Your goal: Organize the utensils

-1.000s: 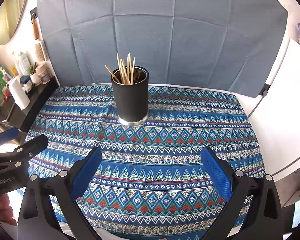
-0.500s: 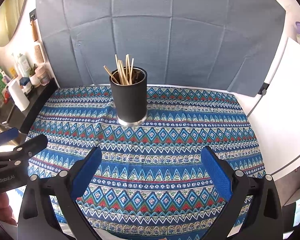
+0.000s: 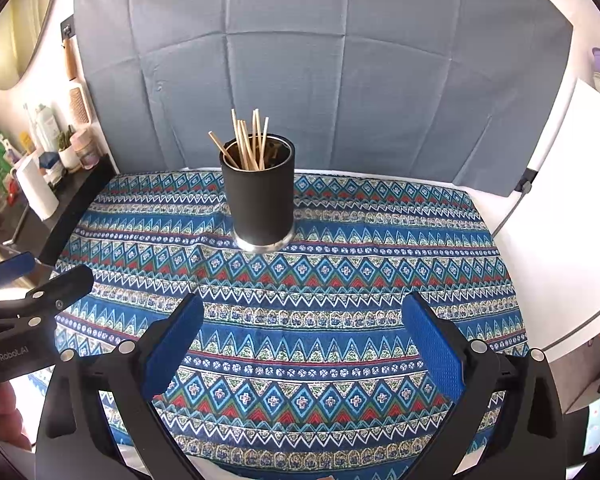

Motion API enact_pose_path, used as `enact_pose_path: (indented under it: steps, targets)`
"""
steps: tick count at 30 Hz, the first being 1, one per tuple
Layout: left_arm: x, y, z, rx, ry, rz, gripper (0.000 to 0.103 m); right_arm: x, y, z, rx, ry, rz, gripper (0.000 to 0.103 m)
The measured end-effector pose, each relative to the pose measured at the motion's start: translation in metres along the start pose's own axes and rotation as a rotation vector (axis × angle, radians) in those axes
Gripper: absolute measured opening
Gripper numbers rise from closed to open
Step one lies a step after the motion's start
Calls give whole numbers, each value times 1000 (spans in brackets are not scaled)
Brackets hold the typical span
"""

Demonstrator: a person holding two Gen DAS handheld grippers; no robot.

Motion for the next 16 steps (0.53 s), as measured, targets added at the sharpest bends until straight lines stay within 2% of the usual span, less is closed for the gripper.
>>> enact_pose_path:
  steps: [9,12,16]
  targets:
    - [-2,2,-2,-9,-13,0,97,-1,2,-1,-9,-4,0,95]
    - [-7,4,-3,-17,-35,25,97,-1,3,-2,-13,-8,4,95]
    - [-3,4,-3,-18,-14,12,97,-2,3,-3,-15,-8,5,95]
Point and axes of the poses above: each gripper's, at about its wrist camera, not at the fingertips, and y roughly the way its jaws point, x to its right, z to its top, the point moved 6 cm from there along y, roughly the way its jaws point, and after that the axes turned 11 degrees about -z, right-handed, at the moved point
